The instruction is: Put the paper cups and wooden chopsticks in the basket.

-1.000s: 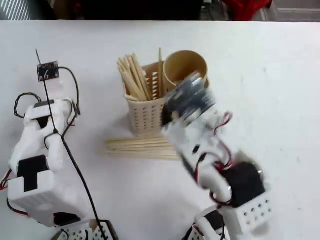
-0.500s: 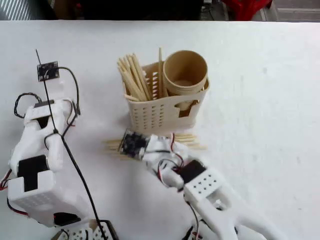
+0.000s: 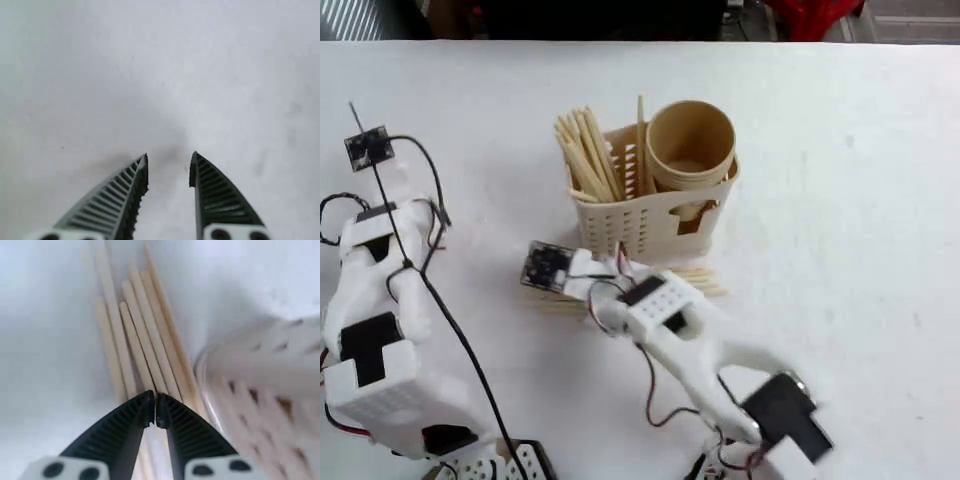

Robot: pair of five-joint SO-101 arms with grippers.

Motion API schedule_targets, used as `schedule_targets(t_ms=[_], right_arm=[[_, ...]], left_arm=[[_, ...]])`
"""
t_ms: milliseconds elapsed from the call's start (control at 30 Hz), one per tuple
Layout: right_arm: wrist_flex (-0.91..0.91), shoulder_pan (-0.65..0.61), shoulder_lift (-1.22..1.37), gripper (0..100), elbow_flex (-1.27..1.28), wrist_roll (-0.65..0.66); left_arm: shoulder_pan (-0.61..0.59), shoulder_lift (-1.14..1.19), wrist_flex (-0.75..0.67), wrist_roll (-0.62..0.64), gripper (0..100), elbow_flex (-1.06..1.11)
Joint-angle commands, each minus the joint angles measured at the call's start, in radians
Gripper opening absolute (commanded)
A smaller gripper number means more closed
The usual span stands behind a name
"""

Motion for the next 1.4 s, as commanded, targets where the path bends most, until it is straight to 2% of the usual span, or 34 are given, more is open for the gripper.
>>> schedule_targets(t_ms=[0, 200, 367, 633, 900, 1100, 1367], right_arm=[[-0.022, -0.002, 0.079, 2.3, -0.132, 0.009], [-0.085, -0.033, 0.107, 2.3, -0.153, 0.011], [0.035, -0.076, 0.105, 2.3, -0.153, 0.018], [0.074, -0.071, -0.012, 2.3, -0.107, 0.018], [-0.038, -0.022, -0.157, 1.7, 0.103, 0.011], [-0.122, 0.09, -0.176, 1.7, 0.117, 0.018], [-0.105, 0.119, -0.081, 1.8, 0.109, 0.018]], left_arm=[[-0.021, -0.008, 0.0, 0.023, 16, -0.044], [-0.016, -0.007, -0.021, 0.023, 16, -0.041], [-0.016, -0.007, -0.023, 0.023, 16, -0.04], [-0.016, -0.005, -0.025, 0.023, 16, -0.04], [-0.016, -0.005, -0.021, 0.02, 16, -0.04], [-0.015, -0.005, -0.02, 0.02, 16, -0.04], [-0.015, -0.005, -0.02, 0.02, 16, -0.04]])
